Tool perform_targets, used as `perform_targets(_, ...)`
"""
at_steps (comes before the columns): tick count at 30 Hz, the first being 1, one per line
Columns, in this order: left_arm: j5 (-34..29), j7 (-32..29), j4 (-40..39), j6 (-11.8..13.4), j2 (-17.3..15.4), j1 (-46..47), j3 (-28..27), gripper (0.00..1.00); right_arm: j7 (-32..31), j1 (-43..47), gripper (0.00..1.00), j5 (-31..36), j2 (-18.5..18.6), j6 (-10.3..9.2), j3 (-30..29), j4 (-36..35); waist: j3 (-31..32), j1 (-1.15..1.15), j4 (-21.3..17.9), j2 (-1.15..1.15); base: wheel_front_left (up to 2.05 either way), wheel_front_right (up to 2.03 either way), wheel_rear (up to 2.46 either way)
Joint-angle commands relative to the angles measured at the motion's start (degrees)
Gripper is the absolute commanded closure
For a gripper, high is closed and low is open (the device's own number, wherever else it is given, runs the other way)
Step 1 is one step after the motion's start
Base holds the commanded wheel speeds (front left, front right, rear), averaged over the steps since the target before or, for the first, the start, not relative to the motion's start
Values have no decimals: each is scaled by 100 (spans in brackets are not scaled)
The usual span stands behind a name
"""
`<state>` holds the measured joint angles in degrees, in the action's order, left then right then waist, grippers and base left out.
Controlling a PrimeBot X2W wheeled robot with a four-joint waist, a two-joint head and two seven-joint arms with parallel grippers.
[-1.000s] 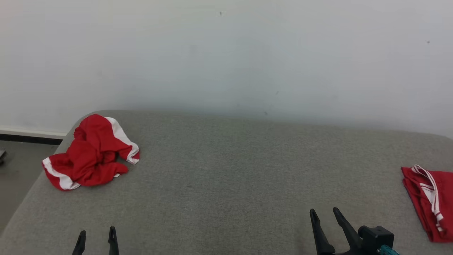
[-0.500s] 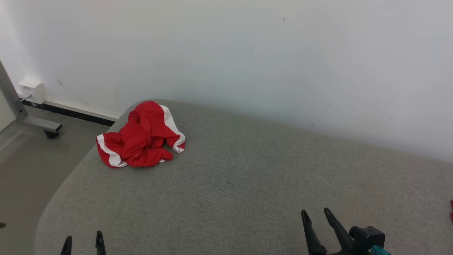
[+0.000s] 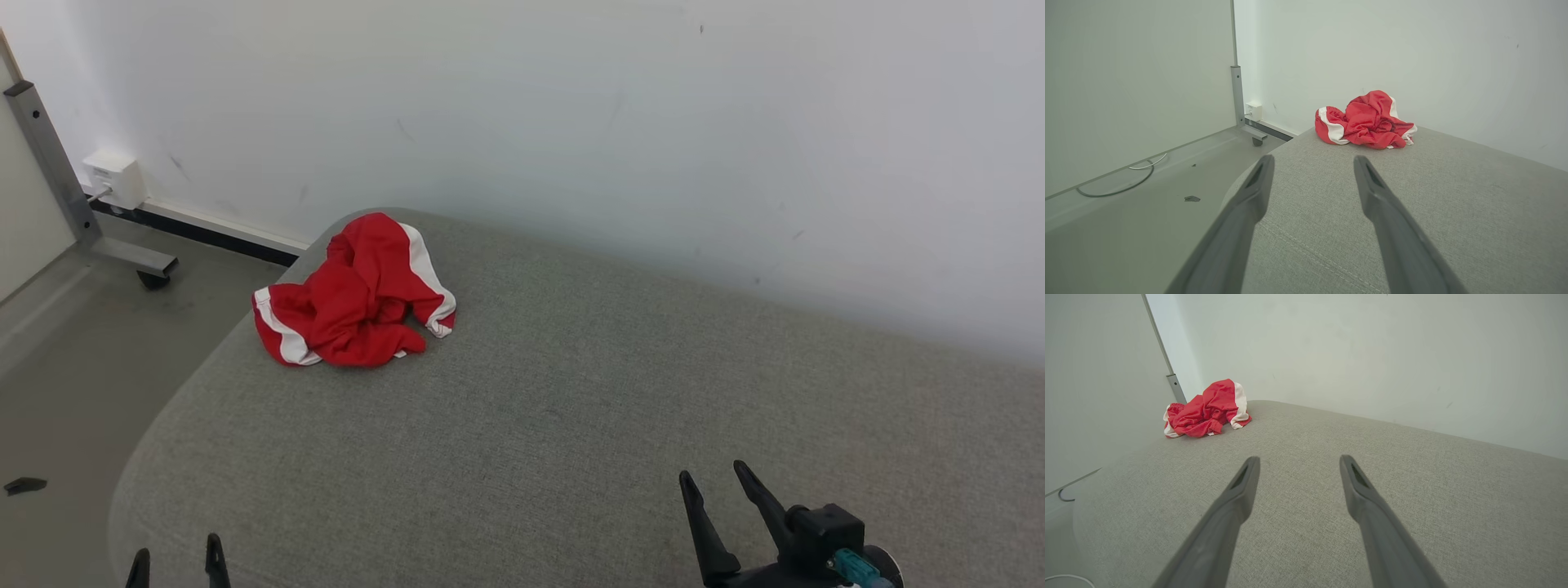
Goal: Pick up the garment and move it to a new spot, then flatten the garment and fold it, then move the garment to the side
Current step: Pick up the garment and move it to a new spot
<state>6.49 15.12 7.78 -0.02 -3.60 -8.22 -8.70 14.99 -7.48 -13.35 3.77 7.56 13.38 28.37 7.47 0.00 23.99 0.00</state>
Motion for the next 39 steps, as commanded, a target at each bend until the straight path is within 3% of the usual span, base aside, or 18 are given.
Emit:
perform_targets(1,23,1,-24,27,8,-53,-10,0,23,-48,0,120,4,-16,-23,-2,-13,0,13,0,0,0,0)
perform_targets(11,-16,-113,326,-23,-127,322,91,0,24,122,0,105,-43,-16,-71,-58,-32,0,-3,0,0,0,0)
perform_targets(20,614,-821,1137,169,-287,1689,-389,0,-2,-218,0,79,121,-16,425,-83,-478,0,-519,0,0,0,0)
perform_targets(27,1346,-1467,1696,221,-448,2960,-840,0,-157,-927,0,70,386,-17,881,-394,-1523,0,-1112,0,0,0,0)
perform_targets(33,1811,-1748,2031,269,-827,4004,-1208,0,-226,-1594,0,110,523,-17,1232,-722,-2517,0,-1574,0,0,0,0)
perform_targets(39,2474,-2279,2315,339,-943,4894,-1586,0,-205,-1983,0,108,633,-16,1309,-924,-3183,0,-1789,0,0,0,0)
